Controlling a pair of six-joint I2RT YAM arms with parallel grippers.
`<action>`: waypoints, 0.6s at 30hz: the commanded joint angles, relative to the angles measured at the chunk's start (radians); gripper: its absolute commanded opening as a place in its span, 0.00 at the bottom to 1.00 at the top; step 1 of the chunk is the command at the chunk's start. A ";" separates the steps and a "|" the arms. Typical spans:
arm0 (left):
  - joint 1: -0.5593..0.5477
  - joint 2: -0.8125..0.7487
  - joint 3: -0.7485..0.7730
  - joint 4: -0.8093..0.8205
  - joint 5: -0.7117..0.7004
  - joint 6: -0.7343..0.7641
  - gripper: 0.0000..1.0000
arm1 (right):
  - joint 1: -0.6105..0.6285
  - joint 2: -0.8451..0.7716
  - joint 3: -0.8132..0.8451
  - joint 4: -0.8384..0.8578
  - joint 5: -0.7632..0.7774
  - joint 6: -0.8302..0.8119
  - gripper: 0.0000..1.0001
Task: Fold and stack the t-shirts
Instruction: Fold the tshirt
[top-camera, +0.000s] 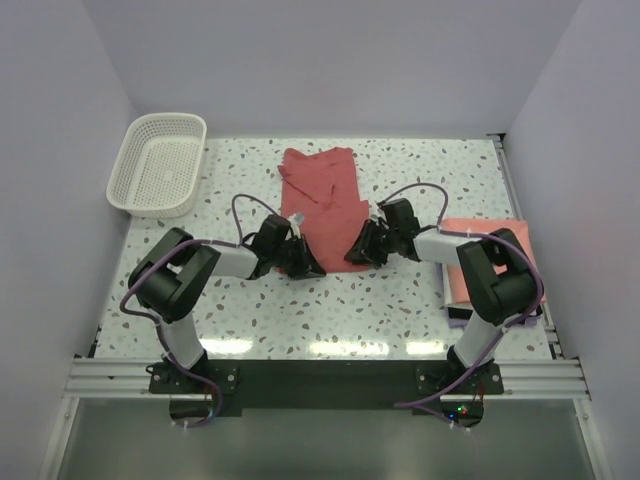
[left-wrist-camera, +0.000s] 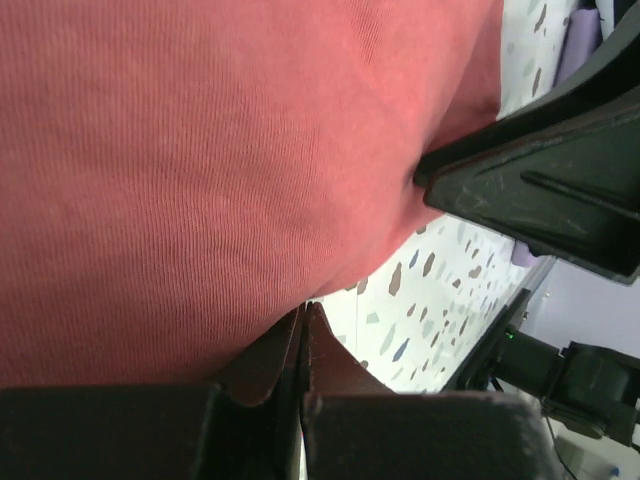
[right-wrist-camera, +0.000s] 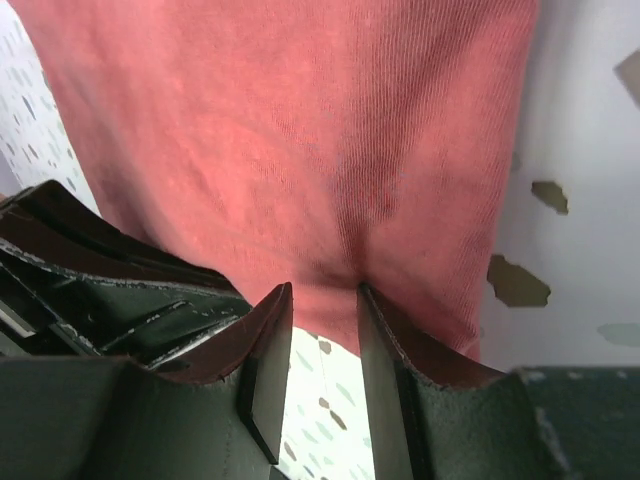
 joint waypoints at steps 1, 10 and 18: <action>0.000 0.006 -0.041 0.116 0.022 -0.027 0.00 | -0.016 0.006 -0.037 0.062 0.042 -0.033 0.36; 0.002 -0.184 -0.029 0.000 0.029 0.022 0.00 | -0.033 -0.119 -0.045 -0.017 0.065 -0.070 0.37; 0.068 -0.183 0.031 -0.036 0.020 0.050 0.00 | -0.034 -0.158 -0.005 -0.051 0.052 -0.065 0.37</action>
